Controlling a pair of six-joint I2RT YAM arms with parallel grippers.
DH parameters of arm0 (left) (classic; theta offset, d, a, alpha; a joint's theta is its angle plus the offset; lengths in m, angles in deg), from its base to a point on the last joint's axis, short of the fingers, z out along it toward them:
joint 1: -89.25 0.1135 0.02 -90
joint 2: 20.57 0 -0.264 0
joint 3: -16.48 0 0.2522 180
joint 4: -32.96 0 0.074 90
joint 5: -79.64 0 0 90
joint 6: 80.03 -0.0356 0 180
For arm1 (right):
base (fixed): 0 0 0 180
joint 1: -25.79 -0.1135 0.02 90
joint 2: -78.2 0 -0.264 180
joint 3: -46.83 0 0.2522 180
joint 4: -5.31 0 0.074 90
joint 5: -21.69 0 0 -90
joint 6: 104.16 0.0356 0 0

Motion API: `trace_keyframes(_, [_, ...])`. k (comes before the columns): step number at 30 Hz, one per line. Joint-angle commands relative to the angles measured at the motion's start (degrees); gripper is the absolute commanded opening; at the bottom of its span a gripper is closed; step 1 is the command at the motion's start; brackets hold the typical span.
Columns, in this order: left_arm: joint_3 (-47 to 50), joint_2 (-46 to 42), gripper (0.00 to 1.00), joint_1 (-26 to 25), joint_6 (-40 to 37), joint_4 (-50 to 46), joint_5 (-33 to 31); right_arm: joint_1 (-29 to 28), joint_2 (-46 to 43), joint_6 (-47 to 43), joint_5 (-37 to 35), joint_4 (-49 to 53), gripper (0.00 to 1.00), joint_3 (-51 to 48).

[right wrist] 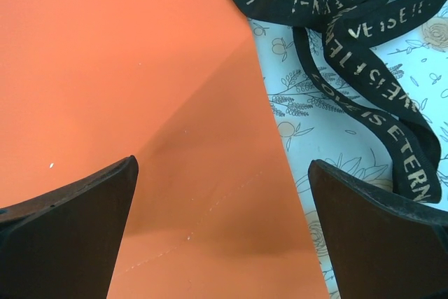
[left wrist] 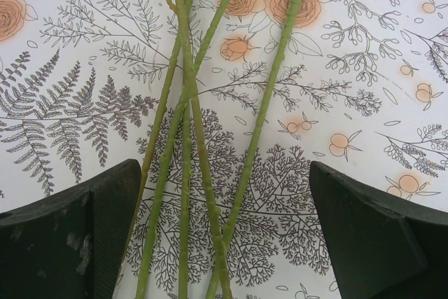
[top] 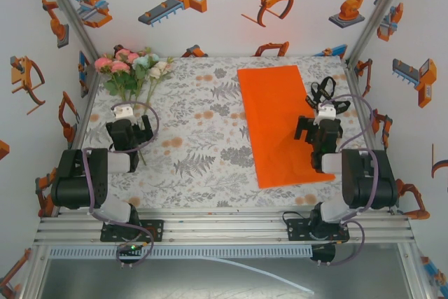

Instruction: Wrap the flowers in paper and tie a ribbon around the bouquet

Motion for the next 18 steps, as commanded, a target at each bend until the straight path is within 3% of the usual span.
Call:
trace_keyframes(1, [-0.6, -0.3, 0.97, -0.3, -1.6, 1.7, 0.9, -0.2, -10.2, 2.5, -3.1, 11.9, 0.99, 2.4])
trace_keyframes(4, [-1.0, -6.7, 0.99, -3.8, -4.6, -3.8, -3.4, -0.3, -20.8, 16.1, -9.4, 29.7, 0.99, 6.5])
trace_keyframes(6, [-4.7, -14.9, 0.99, -7.7, -3.9, -17.0, -9.7, -0.1, -27.0, 24.5, -11.3, 39.9, 0.98, 8.1])
trace_keyframes(8, [-11.5, -20.4, 1.00, -9.2, 3.7, -32.9, -11.6, 0.2, -31.2, 27.7, -11.7, 50.4, 0.99, 11.0])
trace_keyframes(11, [-19.8, -21.8, 0.99, -10.8, 15.7, -47.2, -1.7, 2.8, -33.2, 32.3, -5.6, 62.1, 0.99, 15.0])
trace_keyframes(14, [-25.2, -17.9, 0.97, -16.1, 22.3, -50.0, 9.3, 11.0, -31.2, 36.4, 4.5, 69.0, 0.99, 17.2])
trace_keyframes(18, [-32.3, -8.6, 0.96, -28.1, 27.5, -49.2, 13.7, 21.4, -26.4, 39.0, 11.1, 71.8, 0.99, 16.9])
